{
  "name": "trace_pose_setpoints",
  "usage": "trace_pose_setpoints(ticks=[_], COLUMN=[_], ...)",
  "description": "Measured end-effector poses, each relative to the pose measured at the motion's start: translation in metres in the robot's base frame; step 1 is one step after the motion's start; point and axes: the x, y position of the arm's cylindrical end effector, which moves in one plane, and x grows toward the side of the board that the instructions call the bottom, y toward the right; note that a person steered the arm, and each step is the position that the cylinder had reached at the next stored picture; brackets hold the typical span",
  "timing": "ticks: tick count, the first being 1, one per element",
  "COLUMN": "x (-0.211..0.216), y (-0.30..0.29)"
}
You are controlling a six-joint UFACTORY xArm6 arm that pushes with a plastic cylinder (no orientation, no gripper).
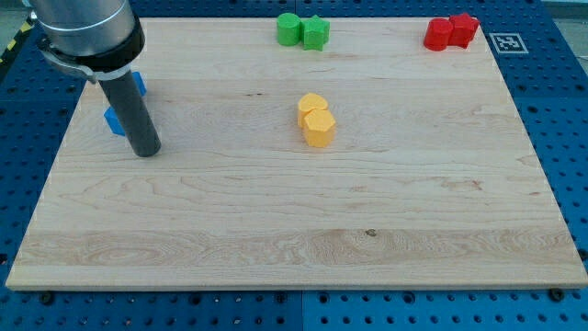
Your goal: Slide the blue cube a bit up
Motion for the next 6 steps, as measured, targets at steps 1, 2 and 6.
trace_pose_setpoints(ticks=[1,2,6], x=[-0.002,-0.002,-0.028], y=[-0.030,-0.031,-0.031])
